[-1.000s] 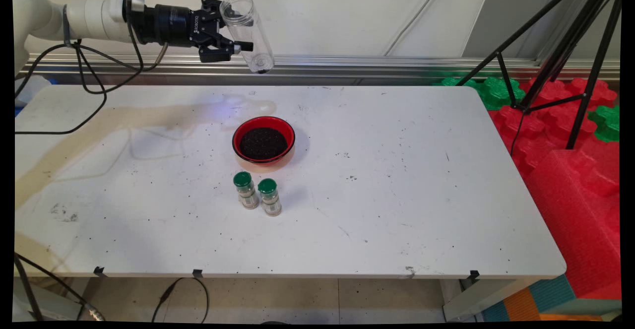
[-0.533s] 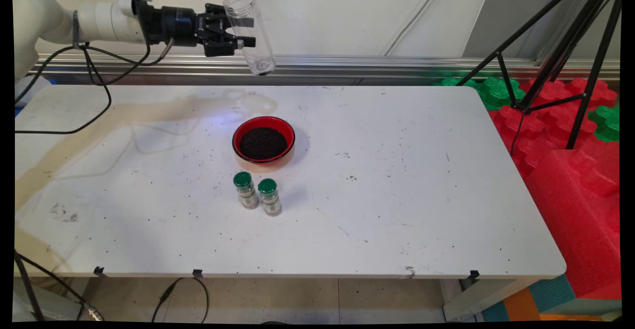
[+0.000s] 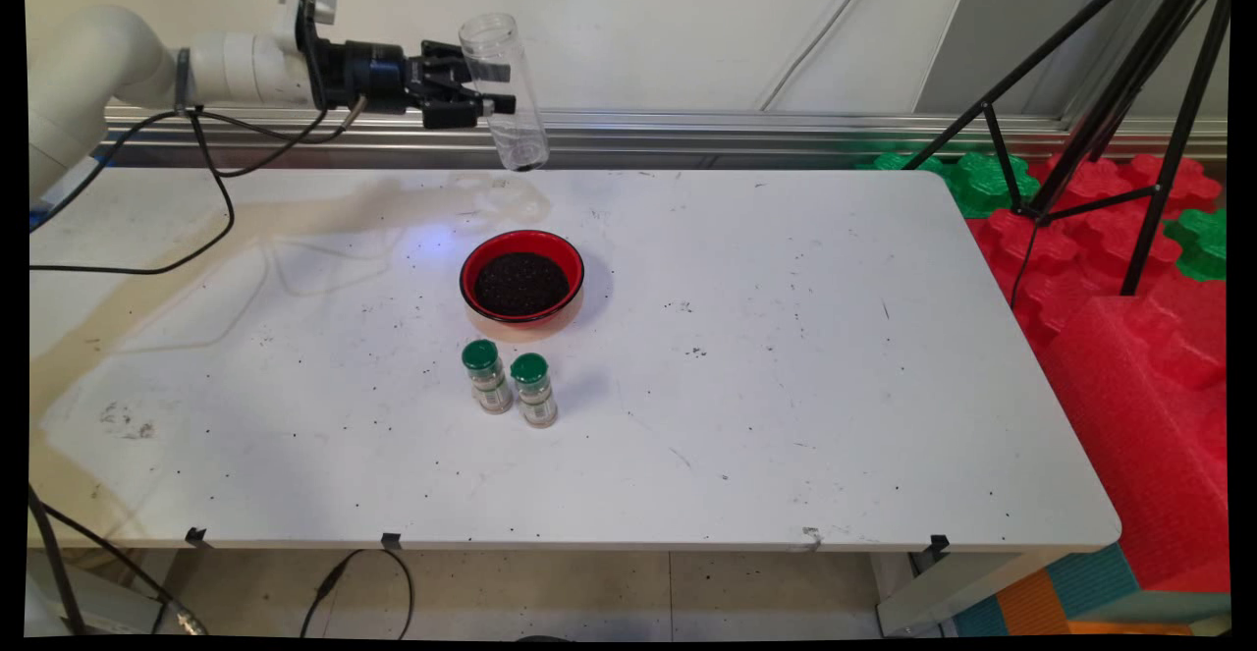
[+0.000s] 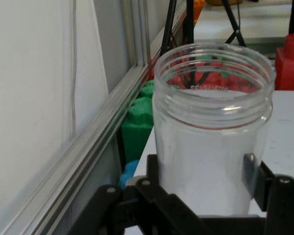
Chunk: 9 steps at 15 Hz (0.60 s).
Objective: Place the picked object on the table
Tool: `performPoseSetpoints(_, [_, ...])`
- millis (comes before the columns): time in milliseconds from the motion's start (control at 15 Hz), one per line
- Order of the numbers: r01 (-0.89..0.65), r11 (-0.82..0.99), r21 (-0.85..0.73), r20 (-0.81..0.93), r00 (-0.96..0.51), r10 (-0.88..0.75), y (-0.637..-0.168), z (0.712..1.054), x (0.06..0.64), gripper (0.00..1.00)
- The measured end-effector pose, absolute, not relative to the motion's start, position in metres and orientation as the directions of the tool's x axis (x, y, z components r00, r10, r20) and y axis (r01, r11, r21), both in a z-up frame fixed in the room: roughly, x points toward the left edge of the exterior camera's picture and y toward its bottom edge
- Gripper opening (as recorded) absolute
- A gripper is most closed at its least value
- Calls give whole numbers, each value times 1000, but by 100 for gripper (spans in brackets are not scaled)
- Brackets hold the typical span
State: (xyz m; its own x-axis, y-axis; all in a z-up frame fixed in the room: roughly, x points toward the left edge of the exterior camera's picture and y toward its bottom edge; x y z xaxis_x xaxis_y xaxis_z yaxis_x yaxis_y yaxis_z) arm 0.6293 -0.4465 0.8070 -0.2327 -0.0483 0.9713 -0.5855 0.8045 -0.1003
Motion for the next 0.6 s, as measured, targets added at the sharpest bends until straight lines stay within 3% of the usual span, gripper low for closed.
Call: performPoseSetpoints(600, [-607, 792, -68, 961, -254, -111, -462, 770, 632, 0])
